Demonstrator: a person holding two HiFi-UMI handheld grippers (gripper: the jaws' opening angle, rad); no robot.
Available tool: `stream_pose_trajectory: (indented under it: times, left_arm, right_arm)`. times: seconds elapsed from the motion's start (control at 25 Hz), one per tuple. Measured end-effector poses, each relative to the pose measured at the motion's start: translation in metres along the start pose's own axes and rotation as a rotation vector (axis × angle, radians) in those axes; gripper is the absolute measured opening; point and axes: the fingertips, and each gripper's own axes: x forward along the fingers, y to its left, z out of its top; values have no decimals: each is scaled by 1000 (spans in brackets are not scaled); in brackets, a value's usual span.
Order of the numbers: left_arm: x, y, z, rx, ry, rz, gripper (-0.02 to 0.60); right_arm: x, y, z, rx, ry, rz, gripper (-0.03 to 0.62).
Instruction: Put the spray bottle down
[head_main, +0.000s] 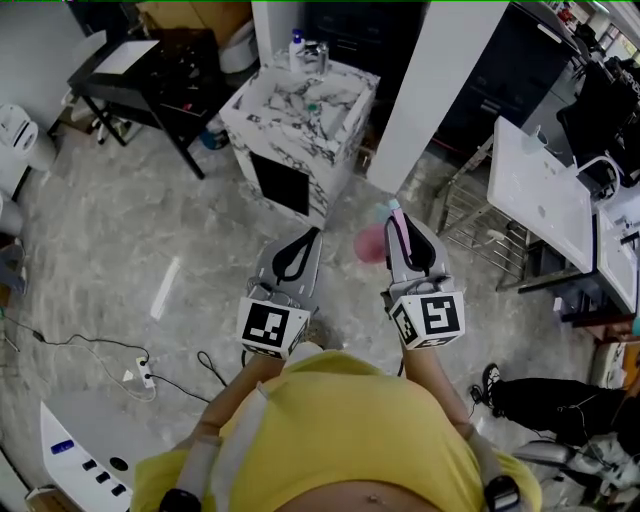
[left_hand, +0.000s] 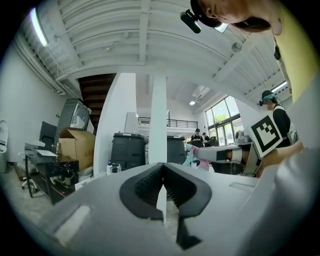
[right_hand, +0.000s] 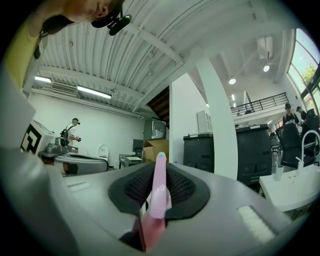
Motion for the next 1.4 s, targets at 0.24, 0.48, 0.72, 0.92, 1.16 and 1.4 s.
stream_pose_trajectory:
  times: [0.24, 0.48, 0.72, 0.92, 1.16, 1.4]
  left_arm:
    - [22, 19, -6, -18, 4, -20, 6]
    - [47, 38, -9, -33, 7, -28, 5]
    - [85, 60, -15, -24, -9, -41, 6]
    - [130, 82, -24, -33, -23, -42, 5]
    - [204, 120, -25, -38, -39, -14, 6]
    - [283, 162, -22, -41, -33, 31, 6]
  right_arm:
    - [30, -4, -6, 1, 8, -1, 64]
    - [61, -16, -6, 3, 10, -2, 64]
    - [102, -36, -10, -4, -19, 3, 64]
    - [147, -63, -17, -14, -33, 14, 64]
    - [222, -107, -25, -17, -19, 50, 64]
    - [307, -154, -27, -34, -13, 108, 64]
